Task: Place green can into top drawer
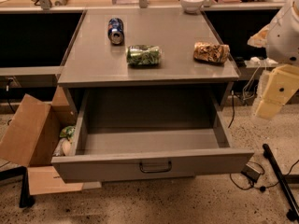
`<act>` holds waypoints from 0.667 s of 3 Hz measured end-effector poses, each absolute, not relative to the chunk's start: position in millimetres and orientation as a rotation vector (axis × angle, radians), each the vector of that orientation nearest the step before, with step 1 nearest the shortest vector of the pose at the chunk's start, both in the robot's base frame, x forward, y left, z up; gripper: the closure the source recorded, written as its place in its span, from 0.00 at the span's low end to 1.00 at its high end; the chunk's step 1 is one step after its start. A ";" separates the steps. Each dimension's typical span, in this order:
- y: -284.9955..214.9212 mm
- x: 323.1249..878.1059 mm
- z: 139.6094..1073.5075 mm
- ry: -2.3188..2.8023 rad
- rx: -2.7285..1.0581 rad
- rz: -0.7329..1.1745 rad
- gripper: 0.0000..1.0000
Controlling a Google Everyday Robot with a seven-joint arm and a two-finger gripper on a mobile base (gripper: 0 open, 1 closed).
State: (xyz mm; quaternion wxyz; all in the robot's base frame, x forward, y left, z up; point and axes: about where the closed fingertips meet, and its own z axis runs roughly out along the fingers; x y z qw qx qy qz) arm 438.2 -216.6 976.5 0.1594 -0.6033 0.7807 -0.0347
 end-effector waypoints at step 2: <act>-213.4 463.1 977.2 2.211 -1.698 -0.126 0.00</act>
Offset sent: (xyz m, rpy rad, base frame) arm 0.0307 0.0015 -0.0039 -0.0034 -0.0269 -0.0353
